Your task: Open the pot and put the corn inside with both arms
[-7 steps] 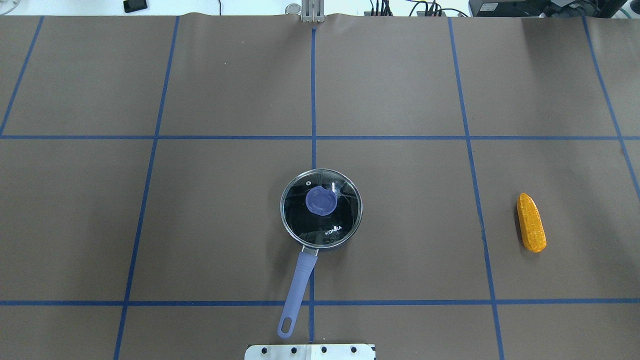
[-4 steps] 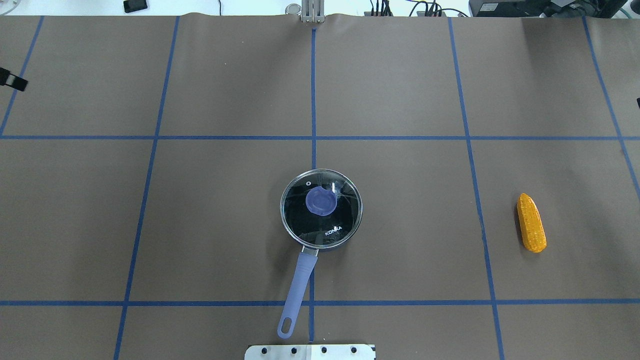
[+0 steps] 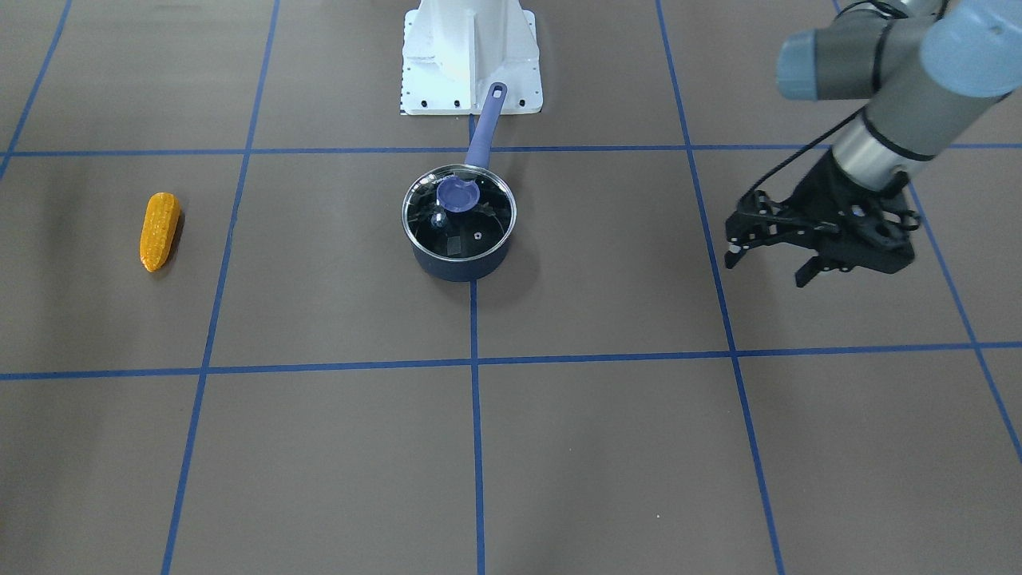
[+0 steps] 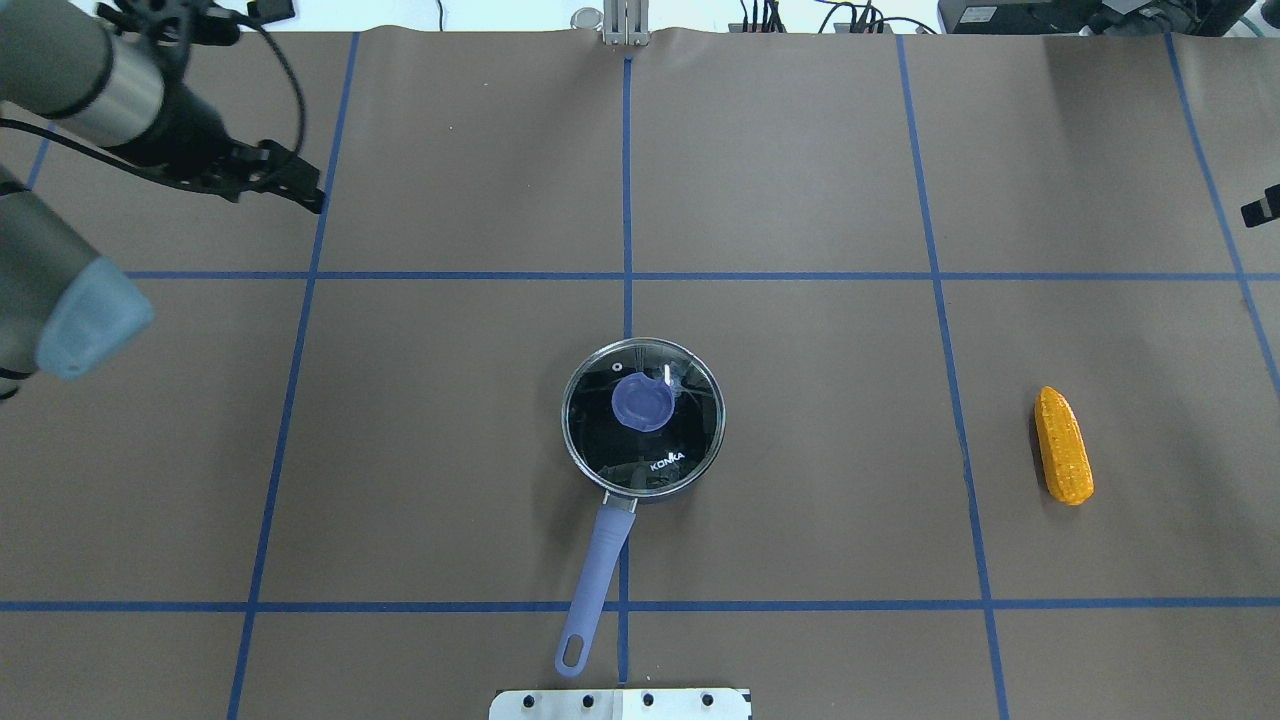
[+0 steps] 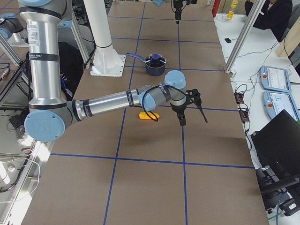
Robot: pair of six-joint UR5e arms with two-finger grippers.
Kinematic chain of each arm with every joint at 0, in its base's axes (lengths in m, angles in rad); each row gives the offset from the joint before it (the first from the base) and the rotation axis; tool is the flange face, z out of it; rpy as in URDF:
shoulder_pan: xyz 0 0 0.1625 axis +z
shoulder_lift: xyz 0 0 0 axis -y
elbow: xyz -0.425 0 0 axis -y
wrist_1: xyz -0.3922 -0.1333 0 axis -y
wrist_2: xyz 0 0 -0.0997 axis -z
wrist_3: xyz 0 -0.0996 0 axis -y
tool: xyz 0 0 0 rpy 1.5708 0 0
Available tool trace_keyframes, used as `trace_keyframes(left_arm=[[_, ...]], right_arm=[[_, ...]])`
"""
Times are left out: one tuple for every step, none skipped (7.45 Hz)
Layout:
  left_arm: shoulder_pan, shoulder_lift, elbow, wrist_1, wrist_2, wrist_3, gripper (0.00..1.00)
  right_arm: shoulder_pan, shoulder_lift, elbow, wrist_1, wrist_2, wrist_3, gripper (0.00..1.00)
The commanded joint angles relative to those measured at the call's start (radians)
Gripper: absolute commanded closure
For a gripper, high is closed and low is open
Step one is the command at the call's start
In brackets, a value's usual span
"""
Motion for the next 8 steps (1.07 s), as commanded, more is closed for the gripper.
trace_keyframes(left_arm=[[0.208,-0.226,0.010,0.226,0.153,-0.231,0.01],[0.257,-0.281,0.039,0.229,0.175,-0.320,0.01],[0.306,-0.346,0.084,0.236,0.190,-0.404,0.01],[0.375,-0.420,0.142,0.268,0.262,-0.457,0.01],[0.420,-0.486,0.199,0.292,0.296,-0.491,0.01],[0.432,-0.512,0.228,0.294,0.299,-0.511,0.01],[0.455,-0.513,0.230,0.295,0.317,-0.529,0.01],[0.481,-0.511,0.230,0.295,0.345,-0.536,0.01]], right_arm=[[-0.005,0.001,-0.002,0.000,-0.002,0.002,0.00],[-0.005,0.002,-0.005,0.000,-0.004,0.002,0.00],[-0.008,0.001,-0.004,0.000,-0.004,0.002,0.00],[-0.010,-0.001,-0.004,0.000,-0.004,0.002,0.00],[-0.010,-0.002,-0.004,0.000,-0.004,0.002,0.00],[-0.010,-0.004,-0.005,0.000,-0.005,0.002,0.00],[-0.010,-0.006,-0.005,0.000,-0.005,0.002,0.00],[-0.011,-0.007,-0.005,0.000,-0.005,0.002,0.00]])
